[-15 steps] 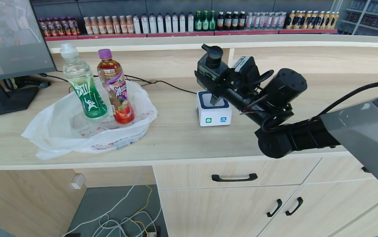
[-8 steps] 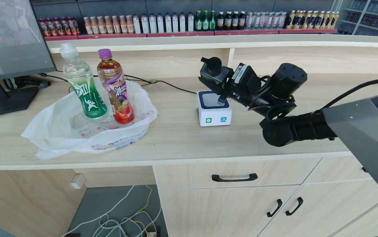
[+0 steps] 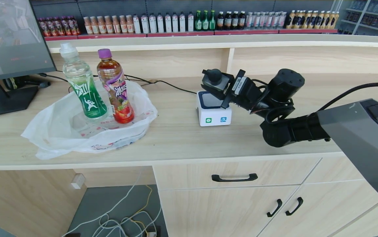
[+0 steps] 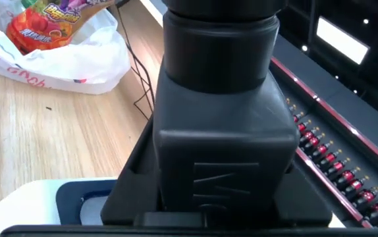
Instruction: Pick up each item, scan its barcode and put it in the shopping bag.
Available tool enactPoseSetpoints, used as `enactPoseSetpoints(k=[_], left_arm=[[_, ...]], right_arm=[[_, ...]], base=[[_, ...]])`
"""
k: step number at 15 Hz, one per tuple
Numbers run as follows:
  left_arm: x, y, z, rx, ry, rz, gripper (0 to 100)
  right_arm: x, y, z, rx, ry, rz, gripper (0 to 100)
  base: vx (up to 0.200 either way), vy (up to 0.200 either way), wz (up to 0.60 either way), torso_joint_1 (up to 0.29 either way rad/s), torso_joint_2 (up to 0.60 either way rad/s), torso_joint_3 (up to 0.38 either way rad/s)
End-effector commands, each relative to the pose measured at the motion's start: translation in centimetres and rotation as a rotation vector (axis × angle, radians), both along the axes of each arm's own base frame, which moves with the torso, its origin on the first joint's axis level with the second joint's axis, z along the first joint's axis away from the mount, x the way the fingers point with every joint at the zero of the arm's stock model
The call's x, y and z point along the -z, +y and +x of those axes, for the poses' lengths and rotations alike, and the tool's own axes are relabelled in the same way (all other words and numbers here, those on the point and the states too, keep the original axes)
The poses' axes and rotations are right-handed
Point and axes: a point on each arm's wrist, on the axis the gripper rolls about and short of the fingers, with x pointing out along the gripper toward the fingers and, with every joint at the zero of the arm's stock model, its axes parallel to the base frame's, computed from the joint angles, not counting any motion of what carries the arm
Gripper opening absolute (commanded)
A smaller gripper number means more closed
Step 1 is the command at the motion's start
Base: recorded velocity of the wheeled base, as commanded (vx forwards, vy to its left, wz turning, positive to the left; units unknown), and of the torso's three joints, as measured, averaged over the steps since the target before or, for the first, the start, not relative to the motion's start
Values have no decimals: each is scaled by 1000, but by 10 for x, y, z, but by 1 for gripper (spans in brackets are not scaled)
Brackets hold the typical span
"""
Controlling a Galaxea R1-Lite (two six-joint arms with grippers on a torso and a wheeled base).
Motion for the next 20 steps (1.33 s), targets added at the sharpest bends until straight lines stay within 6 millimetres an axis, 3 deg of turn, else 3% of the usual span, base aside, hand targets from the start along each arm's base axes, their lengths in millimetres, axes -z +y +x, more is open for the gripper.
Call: enactPoseSetpoints(k=[1, 20], left_arm=[[0, 0, 0, 0, 0, -1, 100], [0, 0, 0, 0, 0, -1, 100]], right_arm=[[4, 1, 1, -2, 5, -3, 0], [9, 14, -2, -33, 11, -5, 0]], base=[[0, 0, 0, 0, 0, 0], [0, 0, 0, 0, 0, 0]])
